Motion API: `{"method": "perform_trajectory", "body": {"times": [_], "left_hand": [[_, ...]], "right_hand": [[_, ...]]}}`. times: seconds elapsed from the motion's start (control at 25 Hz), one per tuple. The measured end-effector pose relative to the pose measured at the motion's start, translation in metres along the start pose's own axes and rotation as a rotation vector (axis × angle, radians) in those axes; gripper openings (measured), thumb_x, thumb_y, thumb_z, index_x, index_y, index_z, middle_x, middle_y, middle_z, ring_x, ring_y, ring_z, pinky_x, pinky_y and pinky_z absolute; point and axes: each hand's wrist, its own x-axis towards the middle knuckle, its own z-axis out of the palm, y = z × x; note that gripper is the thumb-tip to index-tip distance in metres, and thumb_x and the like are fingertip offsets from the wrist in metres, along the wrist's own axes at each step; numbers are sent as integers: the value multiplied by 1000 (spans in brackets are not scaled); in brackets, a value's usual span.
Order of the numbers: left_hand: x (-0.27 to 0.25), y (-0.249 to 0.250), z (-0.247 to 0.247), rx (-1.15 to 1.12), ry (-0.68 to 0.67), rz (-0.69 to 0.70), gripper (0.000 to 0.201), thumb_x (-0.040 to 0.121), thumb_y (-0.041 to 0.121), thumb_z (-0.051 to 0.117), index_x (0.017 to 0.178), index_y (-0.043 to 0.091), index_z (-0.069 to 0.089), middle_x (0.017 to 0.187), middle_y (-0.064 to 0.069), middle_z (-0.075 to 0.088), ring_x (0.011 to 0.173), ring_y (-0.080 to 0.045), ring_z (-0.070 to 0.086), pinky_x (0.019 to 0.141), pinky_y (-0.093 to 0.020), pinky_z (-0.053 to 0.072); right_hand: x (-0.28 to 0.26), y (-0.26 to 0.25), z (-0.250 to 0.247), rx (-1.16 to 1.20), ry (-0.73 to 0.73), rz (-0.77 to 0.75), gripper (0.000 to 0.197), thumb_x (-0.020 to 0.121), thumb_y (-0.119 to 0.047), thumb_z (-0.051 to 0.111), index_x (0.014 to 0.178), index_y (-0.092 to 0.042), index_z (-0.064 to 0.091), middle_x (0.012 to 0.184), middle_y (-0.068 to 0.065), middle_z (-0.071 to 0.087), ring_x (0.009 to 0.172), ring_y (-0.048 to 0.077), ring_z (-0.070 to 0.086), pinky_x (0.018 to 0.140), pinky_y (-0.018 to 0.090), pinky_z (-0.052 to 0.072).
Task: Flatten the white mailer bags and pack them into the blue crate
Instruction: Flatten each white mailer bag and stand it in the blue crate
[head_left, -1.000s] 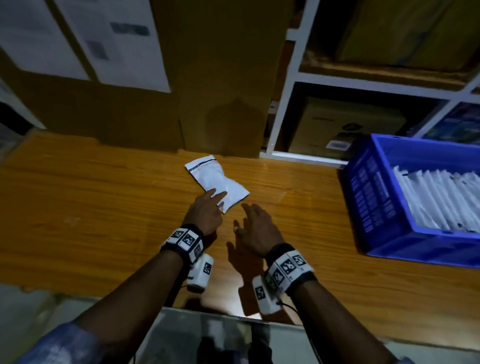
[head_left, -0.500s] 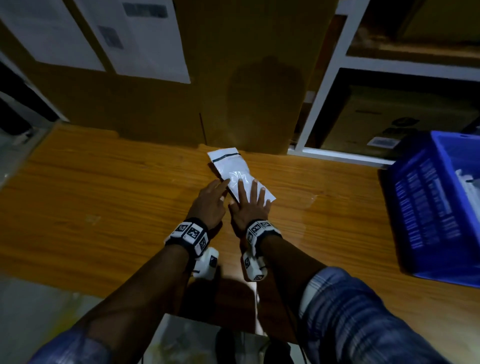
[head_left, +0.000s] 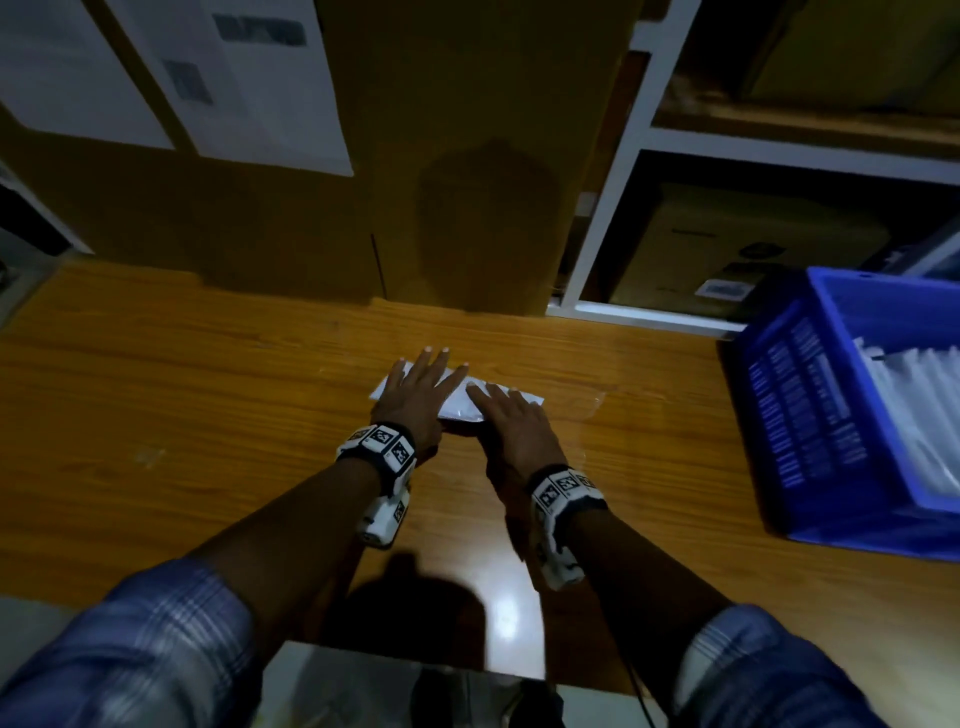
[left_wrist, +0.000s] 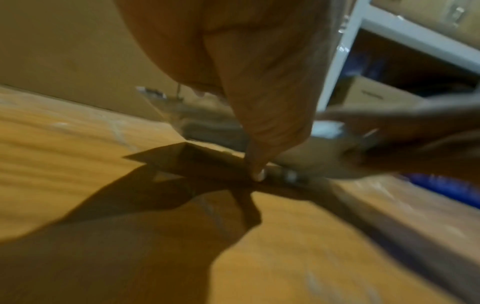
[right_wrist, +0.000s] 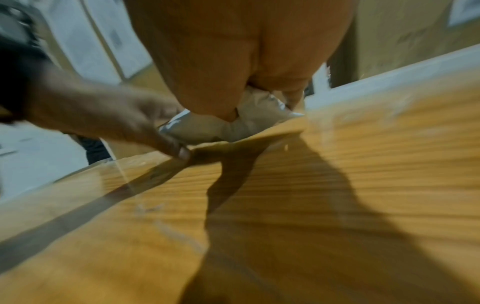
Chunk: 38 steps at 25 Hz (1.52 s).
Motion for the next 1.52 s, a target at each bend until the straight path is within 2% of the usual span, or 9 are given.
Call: {"method": "perform_trajectory", "body": {"times": [0.12,0.28,0.56,0.64,0.72,0.88,1.08,1.24,1.52], "left_hand": [[-15,21,2,24,-15,81,102,84,16,68,159,35,1,168,1,-6,154,-21,-8,123,-49,-4],[-56,75,8,-56,104,224,99,86,14,62,159,33,-1,168,1,1,154,-21,1,122,-44,1],[-116,157,39,-157,84,220,95,90,12,55,158,36,-8,168,2,-7,154,-20,-6,124,-44,-5],[-125,170,56,-207,11,182,91,92,17,50,157,37,-11,166,4,-13,154,-20,-11,124,-45,-6],[-132,180,71,-263,-13,159,82,90,37,36,154,37,-15,163,6,-21,153,-19,-17,124,-48,-6],[-136,187,81,-310,38,140,76,85,61,11,151,40,-21,161,10,-25,151,-16,-23,123,-48,-8],[-142,193,88,-242,223,93,59,105,48,17,160,31,4,168,0,3,155,-24,2,122,-53,4],[-144,196,91,-256,261,57,67,100,40,34,161,27,8,168,-2,5,155,-25,3,121,-54,8],[-136,195,98,-295,204,34,63,102,40,23,160,32,1,168,1,6,155,-22,-1,120,-50,8]], "right_hand": [[-45,12,-11,-80,11,0,59,105,-31,35,156,-39,6,164,-2,12,151,28,10,121,49,10],[-108,25,-17,-113,10,120,63,103,-25,33,155,-38,1,165,-3,6,152,24,5,122,45,3],[-197,43,15,-103,75,250,76,92,-45,42,155,-42,-1,164,-5,-5,151,19,-3,121,43,1],[-203,42,21,-43,95,257,62,100,-53,27,154,-44,-2,163,-8,-12,150,15,-11,121,43,-1],[-205,44,24,-4,91,273,55,102,-55,10,154,-44,-1,162,-8,-14,150,16,-15,122,43,-3],[-207,45,33,-51,91,286,52,103,-49,9,152,-48,-9,161,-8,-23,147,16,-26,121,45,-9],[-211,45,46,-102,119,321,57,104,-43,14,151,-45,-16,160,-6,-28,145,18,-30,121,48,-8],[-206,50,51,-78,148,319,54,103,-46,14,154,-44,-4,163,-6,-17,149,18,-22,120,48,-5],[-203,46,44,-67,118,326,53,103,-47,12,153,-46,-7,161,-8,-26,147,17,-28,120,47,-9]]}}
